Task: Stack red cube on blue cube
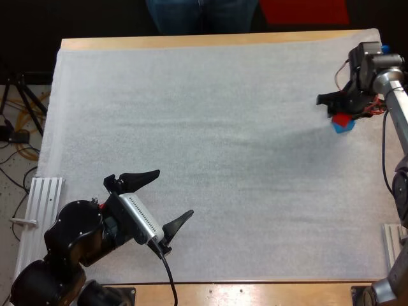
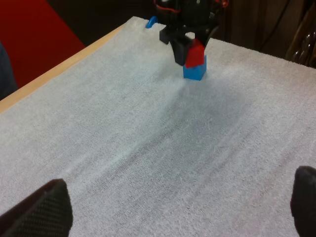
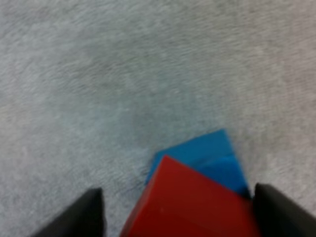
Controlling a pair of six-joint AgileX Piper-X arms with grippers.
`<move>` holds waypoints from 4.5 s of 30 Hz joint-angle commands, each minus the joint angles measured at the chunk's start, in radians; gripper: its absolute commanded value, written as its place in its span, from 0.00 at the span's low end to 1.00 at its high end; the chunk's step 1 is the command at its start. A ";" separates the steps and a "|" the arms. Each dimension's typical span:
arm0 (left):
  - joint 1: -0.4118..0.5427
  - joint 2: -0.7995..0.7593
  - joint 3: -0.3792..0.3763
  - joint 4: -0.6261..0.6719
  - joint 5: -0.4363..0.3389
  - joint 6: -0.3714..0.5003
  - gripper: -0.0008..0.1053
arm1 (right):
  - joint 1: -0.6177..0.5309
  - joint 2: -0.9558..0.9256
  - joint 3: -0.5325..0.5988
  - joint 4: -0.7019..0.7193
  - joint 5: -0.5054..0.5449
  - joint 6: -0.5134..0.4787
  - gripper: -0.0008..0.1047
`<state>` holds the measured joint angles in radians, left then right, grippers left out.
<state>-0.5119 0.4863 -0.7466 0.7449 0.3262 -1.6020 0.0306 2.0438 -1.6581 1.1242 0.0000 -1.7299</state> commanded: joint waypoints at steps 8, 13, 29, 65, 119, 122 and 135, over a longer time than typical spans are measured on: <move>-0.002 0.000 -0.007 -0.019 -0.008 -0.050 0.83 | 0.014 -0.006 -0.006 -0.002 0.050 0.005 0.66; -0.002 0.000 -0.007 -0.019 -0.008 -0.050 0.83 | 0.014 -0.044 -0.006 -0.021 0.142 0.006 0.66; -0.002 0.000 -0.007 -0.019 -0.008 -0.047 0.83 | 0.066 -0.295 0.001 0.146 0.131 0.029 0.66; 0.496 -0.005 -0.107 0.060 -0.115 -0.034 0.83 | -0.136 -1.144 0.590 -0.051 0.086 -0.102 0.66; 0.500 -0.636 -0.055 0.442 -0.132 0.022 0.83 | -0.136 -2.098 0.942 0.009 -0.117 -0.140 0.66; 0.500 -0.636 0.005 0.415 -0.132 0.005 0.83 | -0.136 -2.098 0.975 -0.013 -0.117 -0.140 0.66; 0.500 -0.635 0.189 0.379 -0.127 -0.037 0.83 | -0.136 -2.096 1.085 -0.023 -0.117 -0.140 0.66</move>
<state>-0.0120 -0.0125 -0.5540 1.1435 0.1962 -1.6241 -0.1016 -0.0139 -0.5689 1.1167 -0.1073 -1.8607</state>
